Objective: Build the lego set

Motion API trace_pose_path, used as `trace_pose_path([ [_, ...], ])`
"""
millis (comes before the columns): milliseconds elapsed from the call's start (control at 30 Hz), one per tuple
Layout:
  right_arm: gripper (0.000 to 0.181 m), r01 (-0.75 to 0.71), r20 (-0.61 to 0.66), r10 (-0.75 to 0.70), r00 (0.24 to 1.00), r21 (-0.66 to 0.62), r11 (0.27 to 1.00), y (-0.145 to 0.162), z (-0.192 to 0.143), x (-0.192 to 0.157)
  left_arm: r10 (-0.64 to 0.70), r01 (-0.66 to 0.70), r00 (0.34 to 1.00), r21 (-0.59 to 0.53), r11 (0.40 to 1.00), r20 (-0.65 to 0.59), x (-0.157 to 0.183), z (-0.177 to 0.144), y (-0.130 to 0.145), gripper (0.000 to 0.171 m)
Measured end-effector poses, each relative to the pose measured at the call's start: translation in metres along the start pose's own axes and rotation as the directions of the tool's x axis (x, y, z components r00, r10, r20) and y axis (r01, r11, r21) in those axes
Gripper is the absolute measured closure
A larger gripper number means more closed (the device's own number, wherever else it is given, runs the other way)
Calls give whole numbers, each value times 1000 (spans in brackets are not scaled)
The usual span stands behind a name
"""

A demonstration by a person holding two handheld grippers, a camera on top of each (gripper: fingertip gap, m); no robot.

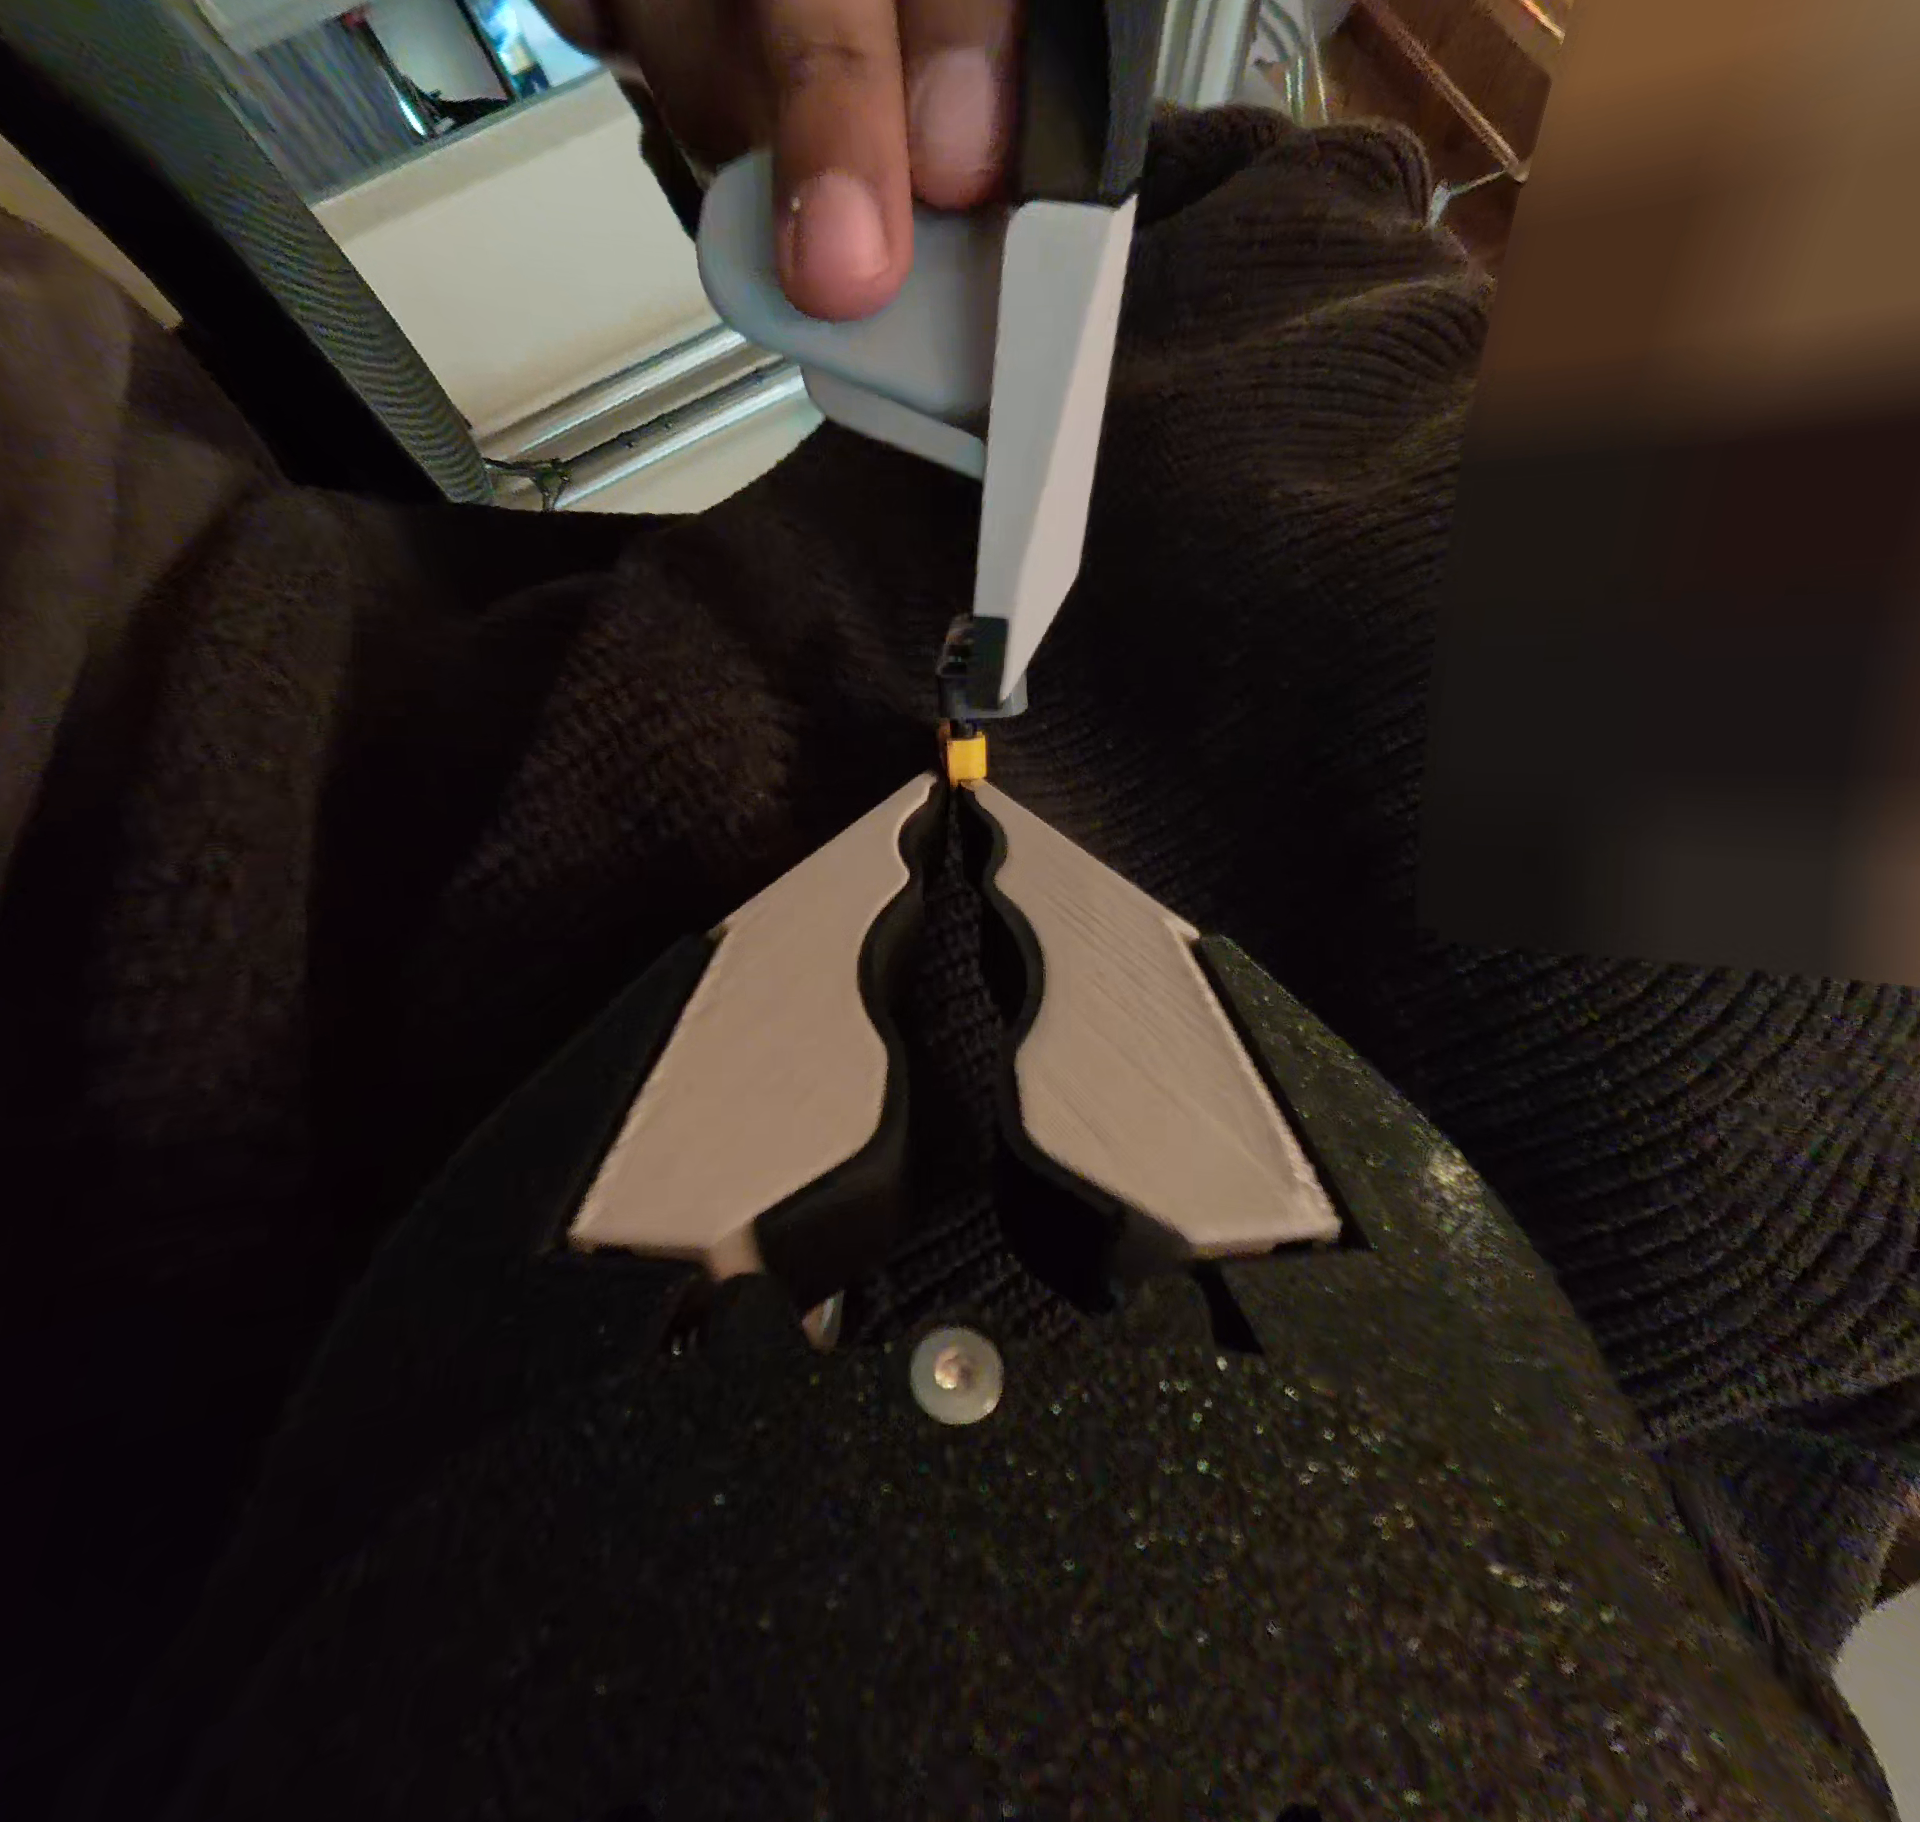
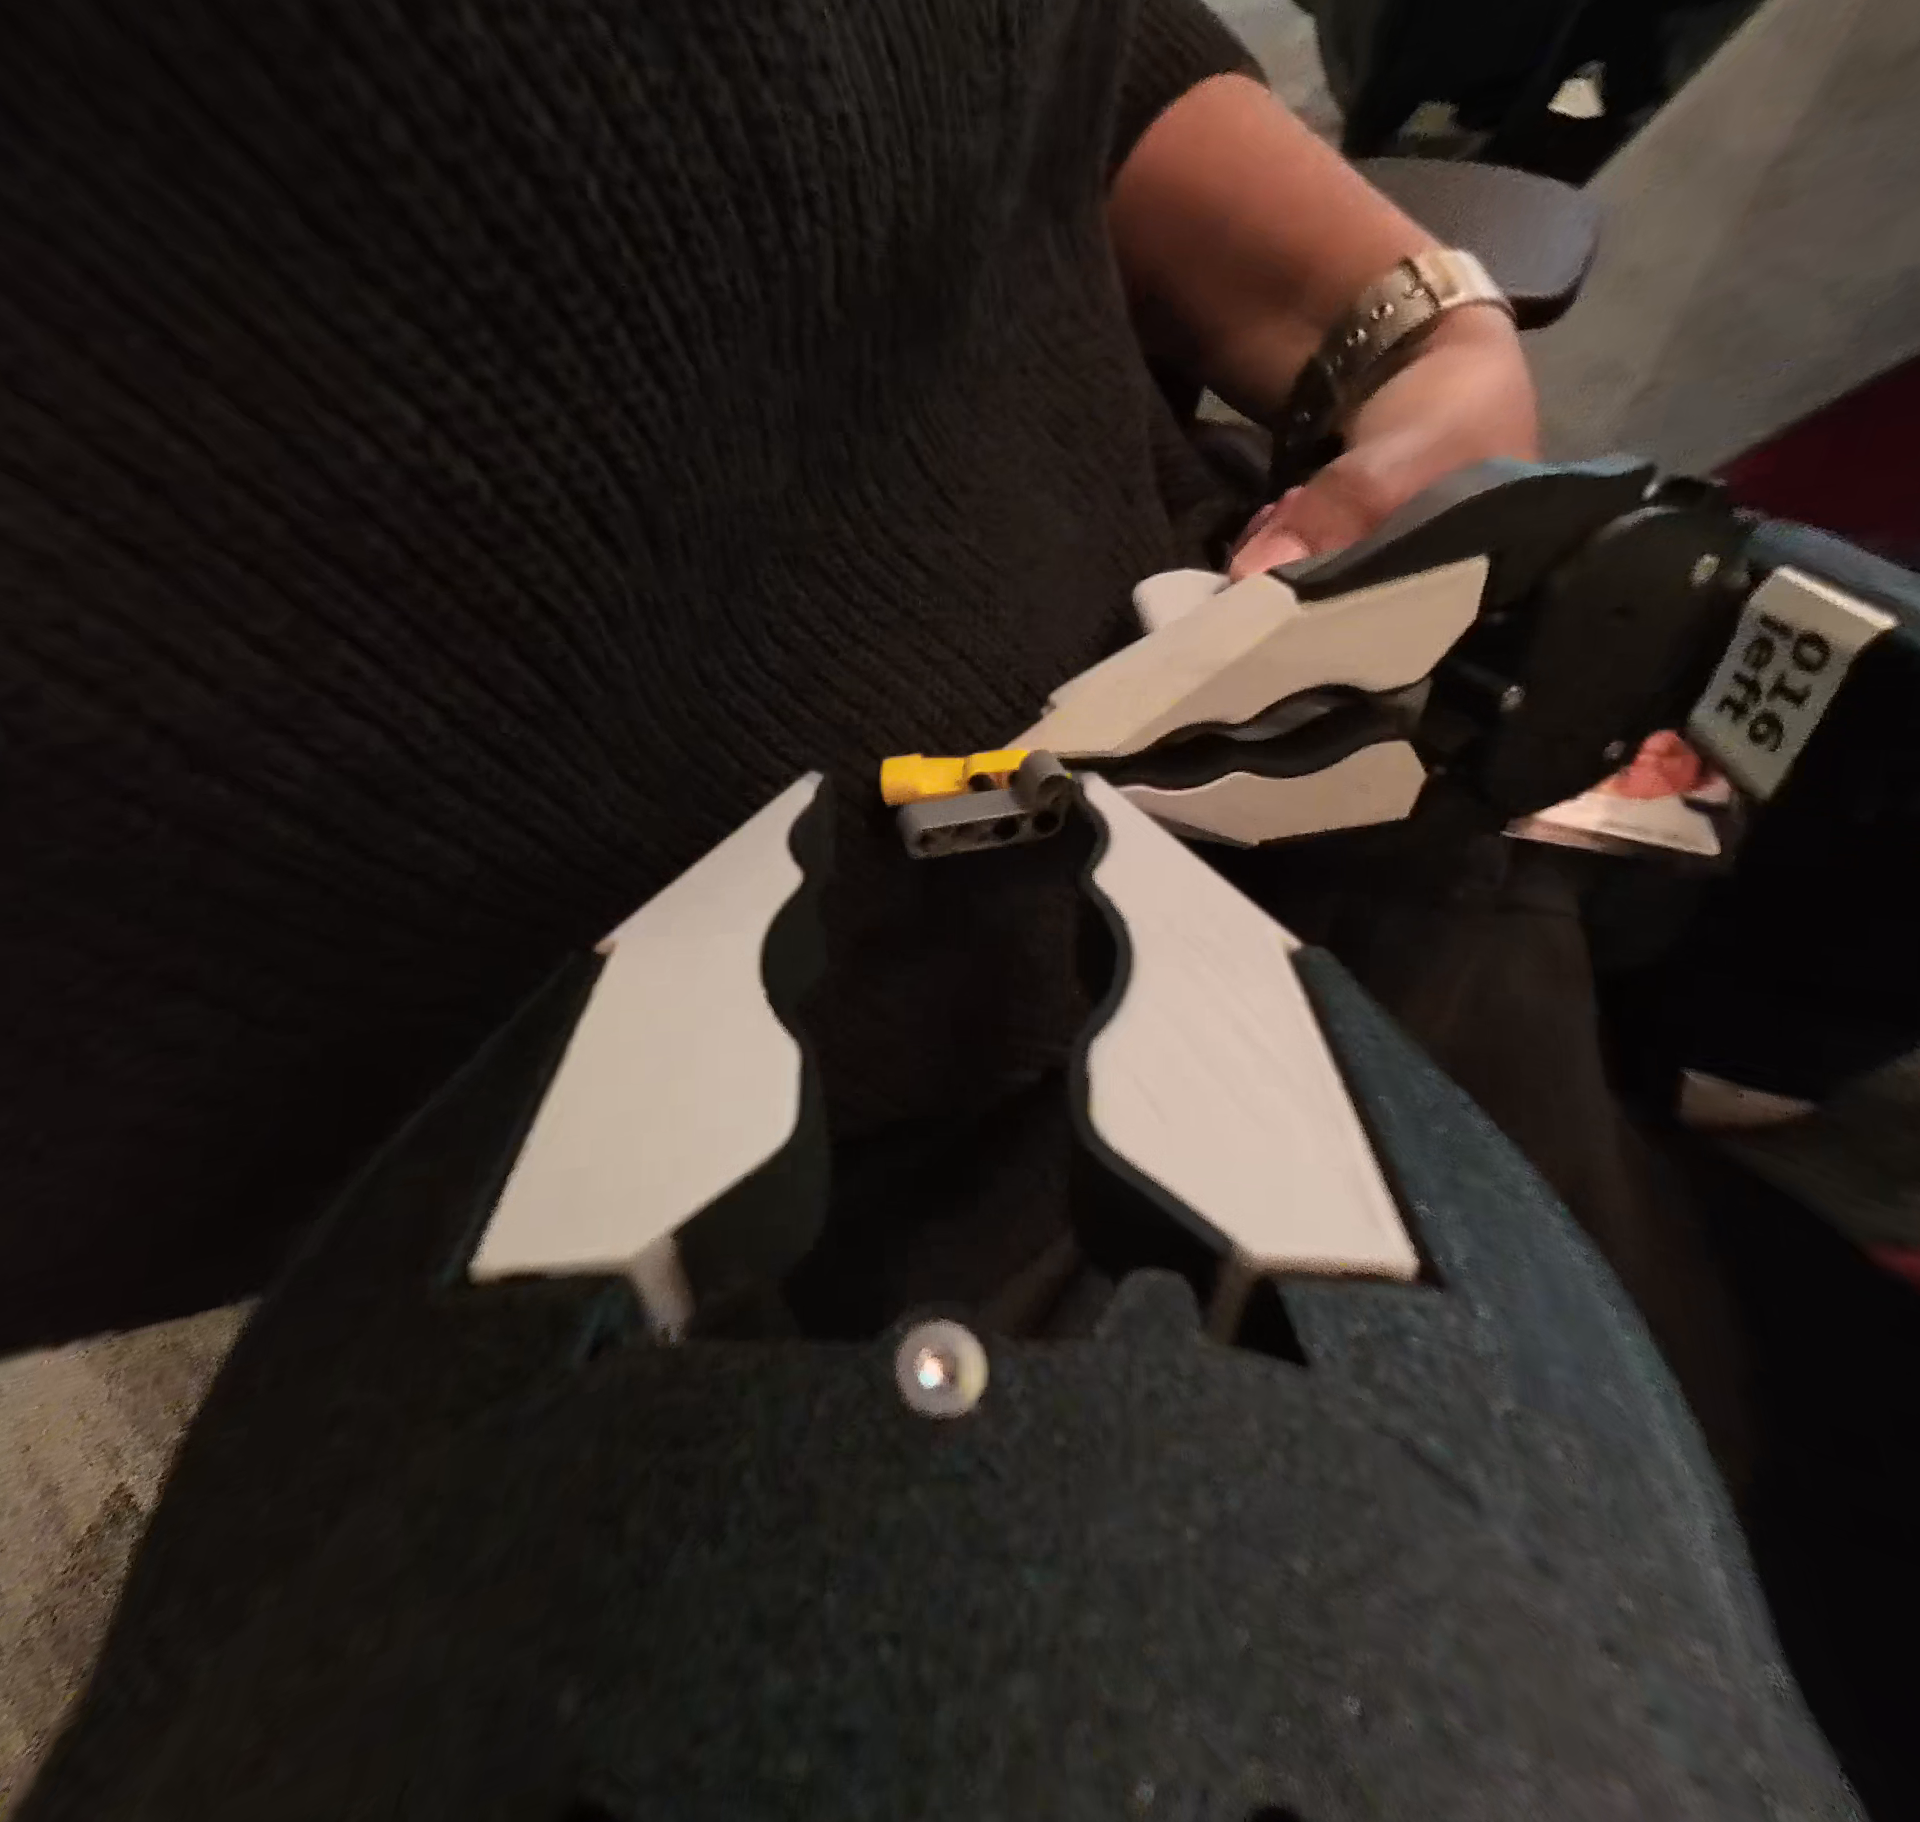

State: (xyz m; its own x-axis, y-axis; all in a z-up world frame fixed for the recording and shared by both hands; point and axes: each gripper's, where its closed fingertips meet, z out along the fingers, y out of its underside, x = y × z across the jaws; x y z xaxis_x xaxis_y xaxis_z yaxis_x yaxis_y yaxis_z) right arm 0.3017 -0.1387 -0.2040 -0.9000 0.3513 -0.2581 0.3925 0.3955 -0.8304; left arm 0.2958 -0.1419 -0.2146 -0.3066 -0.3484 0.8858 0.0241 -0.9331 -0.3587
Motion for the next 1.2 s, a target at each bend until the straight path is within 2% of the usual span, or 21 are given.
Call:
trace_pose_path([
  [133,141,13,136,-14,991,3,1000,4,-1,6,3,-3,999,-8,1000,-34,1,-2,0,171],
  [267,148,2,266,-21,964,70,998,-1,0,6,1,-1,999,2,1000,-54,0,-3,-3,171],
  [400,149,-26,303,-2,953,90,996,3,-4,9,10,-8,999,47,999,-42,-3,-4,-7,171],
  [500,149,-60,260,33,965,95,994,6,-6,12,22,-20,1000,92,996,-22,-5,-6,-9,171],
  [600,149,-50,129,39,991,80,996,13,-12,17,45,-46,999,125,991,9,-5,-6,-8,171],
  [733,149,-59,40,53,998,155,986,6,-24,17,35,-37,999,162,986,14,-6,-5,-10,171],
  [800,149,0,7,0,1000,95,995,11,-19,15,18,-21,1000,165,986,16,-7,-3,-10,171],
  [1000,149,127,6,-127,992,-8,992,11,-6,6,-9,0,999,164,986,48,-9,4,-9,171],
  [1200,149,130,21,-129,991,-35,991,13,-6,1,15,-25,998,159,987,69,-7,7,-8,171],
])
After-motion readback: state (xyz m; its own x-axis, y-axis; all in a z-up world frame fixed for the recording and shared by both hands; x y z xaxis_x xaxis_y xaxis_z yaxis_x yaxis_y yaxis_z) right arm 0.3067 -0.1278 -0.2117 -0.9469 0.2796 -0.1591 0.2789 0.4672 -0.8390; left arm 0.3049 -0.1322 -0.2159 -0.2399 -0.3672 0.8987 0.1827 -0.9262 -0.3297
